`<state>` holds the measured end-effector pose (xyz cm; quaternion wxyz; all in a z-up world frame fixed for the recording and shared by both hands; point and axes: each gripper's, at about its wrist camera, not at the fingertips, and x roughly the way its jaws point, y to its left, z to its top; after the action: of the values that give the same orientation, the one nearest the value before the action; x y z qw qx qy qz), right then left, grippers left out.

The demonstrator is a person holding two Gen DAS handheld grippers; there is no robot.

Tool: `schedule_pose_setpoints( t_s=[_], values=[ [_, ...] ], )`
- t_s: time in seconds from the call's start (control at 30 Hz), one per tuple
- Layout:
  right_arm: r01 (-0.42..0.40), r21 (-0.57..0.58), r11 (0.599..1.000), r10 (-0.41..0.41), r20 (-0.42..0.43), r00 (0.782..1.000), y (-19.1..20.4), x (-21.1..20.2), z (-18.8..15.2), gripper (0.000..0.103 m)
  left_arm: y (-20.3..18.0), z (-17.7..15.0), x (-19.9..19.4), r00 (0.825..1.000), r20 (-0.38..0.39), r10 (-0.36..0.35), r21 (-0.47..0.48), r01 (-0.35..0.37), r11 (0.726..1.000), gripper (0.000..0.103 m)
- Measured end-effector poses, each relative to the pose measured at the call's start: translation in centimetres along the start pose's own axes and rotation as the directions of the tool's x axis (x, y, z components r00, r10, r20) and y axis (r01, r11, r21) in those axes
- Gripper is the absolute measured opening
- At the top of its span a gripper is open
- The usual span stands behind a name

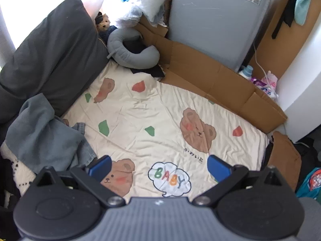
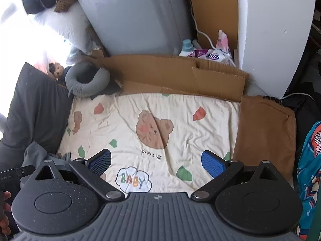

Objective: Fold clothes

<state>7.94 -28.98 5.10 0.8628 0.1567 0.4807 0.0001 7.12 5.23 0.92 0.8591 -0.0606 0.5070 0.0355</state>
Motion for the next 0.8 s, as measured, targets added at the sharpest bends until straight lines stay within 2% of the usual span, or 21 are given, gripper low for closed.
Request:
schedule_pose_setpoints(
  t_s=[0.13, 0.37, 0.47, 0.8],
  values=[
    [0.011, -0.011, 1.000, -0.011, -0.011, 1.000, 0.9, 0.7, -1.1, 0.100, -1.6, -1.4, 0.5, 1.000, -0.018, -0.002, 0.039, 0.002, 0.999, 0.102],
    [0.005, -0.039, 0.999, -0.007, -0.046, 0.999, 2.0, 2.6, -3.0, 0.100, -3.5, -3.1, 1.6, 0.999, -0.043, -0.014, 0.015, 0.015, 1.000, 0.102],
    [0.005, -0.030, 1.000, -0.007, -0.066, 0.998, 1.9, 3.7, -3.3, 0.100, -4.0, -3.7, 2.0, 0.999, -0.045, 0.010, 0.012, -0.009, 1.000, 0.102],
    [-0.008, -0.063, 0.998, 0.000, -0.123, 0.992, 3.1, 6.7, -4.5, 0.100, -5.1, -3.9, 3.3, 0.997, -0.072, 0.027, 0.052, -0.023, 0.998, 0.102]
  ],
)
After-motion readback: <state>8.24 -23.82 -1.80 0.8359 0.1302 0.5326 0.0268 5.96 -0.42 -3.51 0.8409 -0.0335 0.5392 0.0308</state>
